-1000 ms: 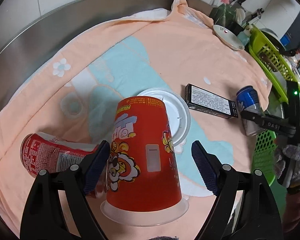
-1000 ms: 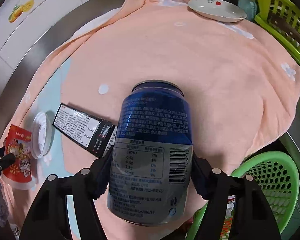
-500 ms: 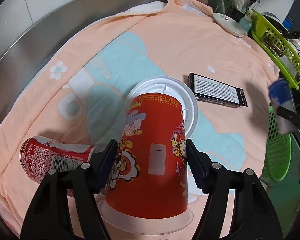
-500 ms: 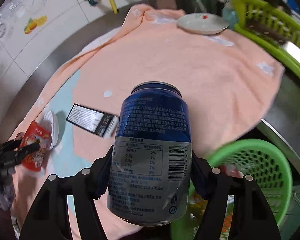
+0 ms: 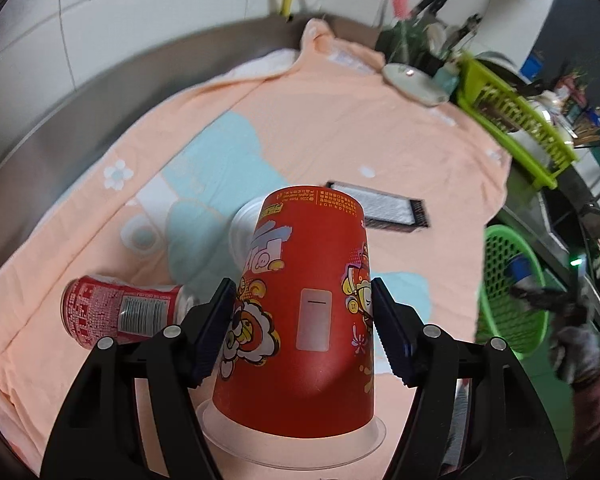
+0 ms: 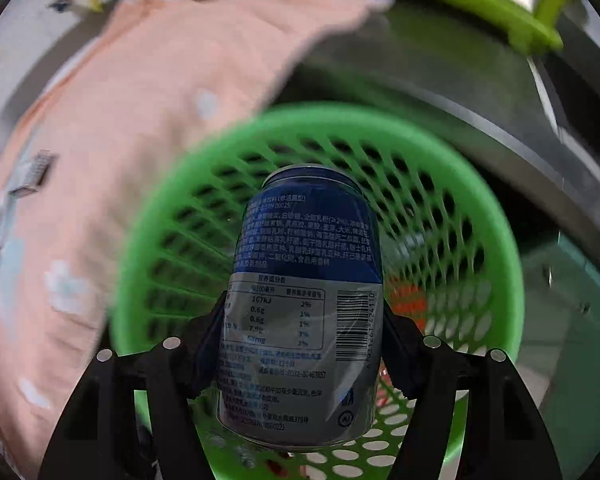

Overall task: Collect trash
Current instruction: 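Drop the blue-silver can into the basket with the right tool while the left lifts the red cup, then carry the red paper cup over the green basket and open the left tool, then grasp the clear plastic cup with the left tool while the right moves toward the black box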

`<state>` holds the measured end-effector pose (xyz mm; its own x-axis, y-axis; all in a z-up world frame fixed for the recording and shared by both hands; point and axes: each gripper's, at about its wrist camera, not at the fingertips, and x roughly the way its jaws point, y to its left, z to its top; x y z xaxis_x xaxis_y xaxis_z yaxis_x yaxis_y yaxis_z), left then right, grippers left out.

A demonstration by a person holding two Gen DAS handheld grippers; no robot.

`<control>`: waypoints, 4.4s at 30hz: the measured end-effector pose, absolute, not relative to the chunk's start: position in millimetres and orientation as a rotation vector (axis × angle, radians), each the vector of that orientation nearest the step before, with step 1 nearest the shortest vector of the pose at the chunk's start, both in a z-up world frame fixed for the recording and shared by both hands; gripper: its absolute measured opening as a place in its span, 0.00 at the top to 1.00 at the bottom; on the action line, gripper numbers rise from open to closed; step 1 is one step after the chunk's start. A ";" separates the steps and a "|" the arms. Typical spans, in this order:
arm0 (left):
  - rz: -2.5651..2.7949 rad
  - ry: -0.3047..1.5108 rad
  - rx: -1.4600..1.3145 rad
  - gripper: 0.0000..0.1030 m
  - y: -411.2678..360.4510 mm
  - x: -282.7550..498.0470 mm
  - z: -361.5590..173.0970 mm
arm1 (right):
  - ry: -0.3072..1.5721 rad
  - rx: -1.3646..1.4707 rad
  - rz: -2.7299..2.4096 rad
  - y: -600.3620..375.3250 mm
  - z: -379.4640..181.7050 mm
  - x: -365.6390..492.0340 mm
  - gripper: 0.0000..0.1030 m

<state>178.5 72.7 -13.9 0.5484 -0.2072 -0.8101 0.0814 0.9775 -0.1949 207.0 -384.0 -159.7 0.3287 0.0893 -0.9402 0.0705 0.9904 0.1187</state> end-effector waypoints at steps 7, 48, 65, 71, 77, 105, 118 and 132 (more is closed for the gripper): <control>-0.271 0.928 -0.126 0.36 37.7 170.1 14.0 | 1.347 0.240 -0.085 -399.4 -205.6 208.0 0.37; -0.667 0.964 -0.028 0.36 -157.6 176.9 -7.4 | 1.071 0.179 -0.047 -426.9 -76.4 144.8 0.26; -0.713 1.146 0.089 0.36 -313.4 201.9 -127.9 | 0.960 0.219 -0.068 -480.6 -69.3 82.8 0.20; -0.688 1.227 0.092 0.34 -326.8 207.0 -161.8 | 0.975 0.266 -0.063 -491.1 -85.7 80.9 0.20; -0.671 1.254 0.118 0.34 -337.9 206.1 -177.9 | 0.980 0.277 -0.060 -492.5 -91.2 82.1 0.20; -0.619 1.066 0.062 0.29 -246.1 179.1 -92.7 | 0.940 0.239 0.009 -449.1 -62.6 84.3 0.20; -0.448 0.922 0.002 0.29 -87.3 145.2 -27.3 | 0.919 0.091 0.235 -332.1 -40.9 122.2 0.20; -0.431 0.888 0.085 0.13 -25.2 78.6 -40.3 | 0.933 -0.019 0.416 -246.5 -42.5 160.7 0.19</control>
